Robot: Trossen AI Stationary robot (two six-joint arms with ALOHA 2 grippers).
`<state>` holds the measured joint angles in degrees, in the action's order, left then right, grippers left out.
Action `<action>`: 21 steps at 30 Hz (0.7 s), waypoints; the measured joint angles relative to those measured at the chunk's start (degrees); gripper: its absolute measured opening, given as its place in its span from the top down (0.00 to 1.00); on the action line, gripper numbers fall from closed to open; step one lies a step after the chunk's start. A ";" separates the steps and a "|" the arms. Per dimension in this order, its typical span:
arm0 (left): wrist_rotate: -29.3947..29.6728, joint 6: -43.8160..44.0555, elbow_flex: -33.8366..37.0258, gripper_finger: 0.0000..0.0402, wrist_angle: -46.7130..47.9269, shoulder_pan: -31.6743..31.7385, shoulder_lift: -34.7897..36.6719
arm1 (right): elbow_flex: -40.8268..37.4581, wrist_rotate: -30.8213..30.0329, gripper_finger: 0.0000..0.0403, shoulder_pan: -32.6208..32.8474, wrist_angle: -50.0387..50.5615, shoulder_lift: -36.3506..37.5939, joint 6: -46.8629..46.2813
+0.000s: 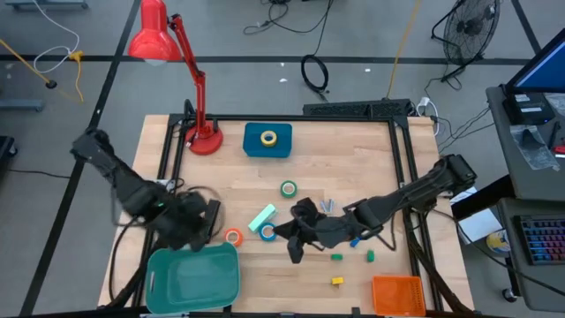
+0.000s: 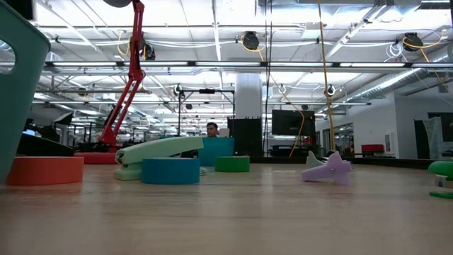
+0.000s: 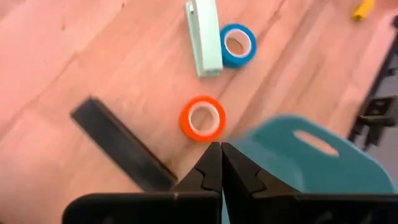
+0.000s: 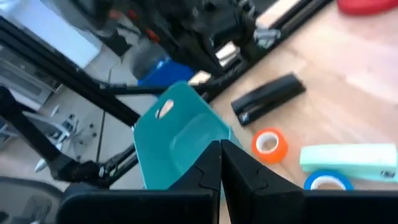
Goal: Pick and place Stapler, Stapler remover, tape
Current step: Adjust the green bin
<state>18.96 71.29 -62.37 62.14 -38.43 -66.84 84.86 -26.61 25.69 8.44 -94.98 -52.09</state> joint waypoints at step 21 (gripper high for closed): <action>-21.38 -18.23 0.02 1.00 -15.85 7.52 -16.05 | 0.00 -4.98 1.00 1.81 1.32 1.02 0.89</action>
<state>-2.42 53.07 -62.35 46.29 -30.91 -82.89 84.86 -31.59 27.51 9.76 -93.95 -51.20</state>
